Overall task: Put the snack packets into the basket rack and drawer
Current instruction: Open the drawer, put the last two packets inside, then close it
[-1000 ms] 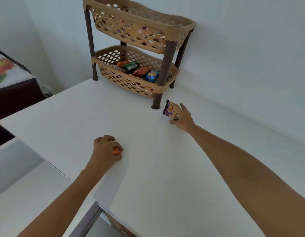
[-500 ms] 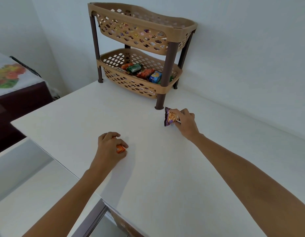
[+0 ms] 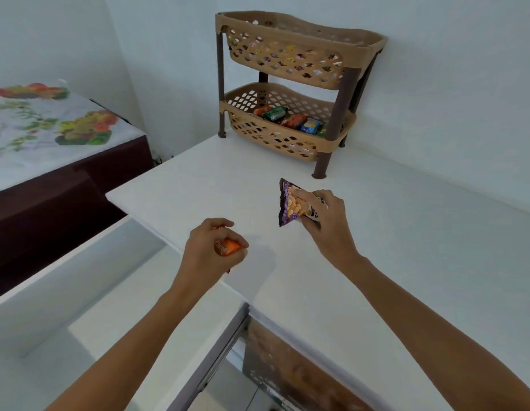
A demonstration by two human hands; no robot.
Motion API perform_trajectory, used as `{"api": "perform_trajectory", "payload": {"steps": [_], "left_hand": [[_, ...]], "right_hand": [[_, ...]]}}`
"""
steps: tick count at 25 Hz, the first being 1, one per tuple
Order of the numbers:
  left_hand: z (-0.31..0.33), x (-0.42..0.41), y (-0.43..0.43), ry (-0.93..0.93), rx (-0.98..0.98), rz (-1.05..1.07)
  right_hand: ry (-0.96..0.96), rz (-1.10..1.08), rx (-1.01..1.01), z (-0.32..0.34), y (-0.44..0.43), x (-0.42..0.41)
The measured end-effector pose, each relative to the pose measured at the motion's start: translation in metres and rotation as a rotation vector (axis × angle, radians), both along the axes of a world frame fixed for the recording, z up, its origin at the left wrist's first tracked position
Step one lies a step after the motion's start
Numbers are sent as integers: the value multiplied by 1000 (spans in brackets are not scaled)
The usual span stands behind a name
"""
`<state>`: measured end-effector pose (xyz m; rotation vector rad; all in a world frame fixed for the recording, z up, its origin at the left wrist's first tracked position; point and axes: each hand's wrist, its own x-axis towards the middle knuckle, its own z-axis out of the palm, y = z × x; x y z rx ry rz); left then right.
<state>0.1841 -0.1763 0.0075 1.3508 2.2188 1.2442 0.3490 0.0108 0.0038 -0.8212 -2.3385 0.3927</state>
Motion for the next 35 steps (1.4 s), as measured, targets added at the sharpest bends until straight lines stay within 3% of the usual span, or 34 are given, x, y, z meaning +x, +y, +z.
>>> {"api": "perform_trajectory", "payload": {"steps": [5, 10, 13, 17, 21, 27, 31, 35], "left_hand": [[-5, -48, -107, -64, 10, -3], [-41, -107, -191, -45, -152, 50], [-81, -129, -202, 41, -415, 35], [-141, -141, -183, 76, -750, -9], [-201, -147, -169, 81, -711, 39], [-256, -161, -177, 58, -681, 146], [-260, -164, -183, -118, -825, 94], [-236, -170, -169, -72, -872, 4]], "right_hand": [[42, 32, -71, -4, -112, -49], [40, 80, -150, -29, -207, -104], [-14, 111, -206, -48, -241, -121], [-153, 146, -280, -76, -252, -132], [-263, 100, -318, -98, -245, -143], [-279, 108, -360, -122, -244, -143], [-314, 104, -389, -128, -241, -150], [-332, 103, -414, -131, -238, -165]]}}
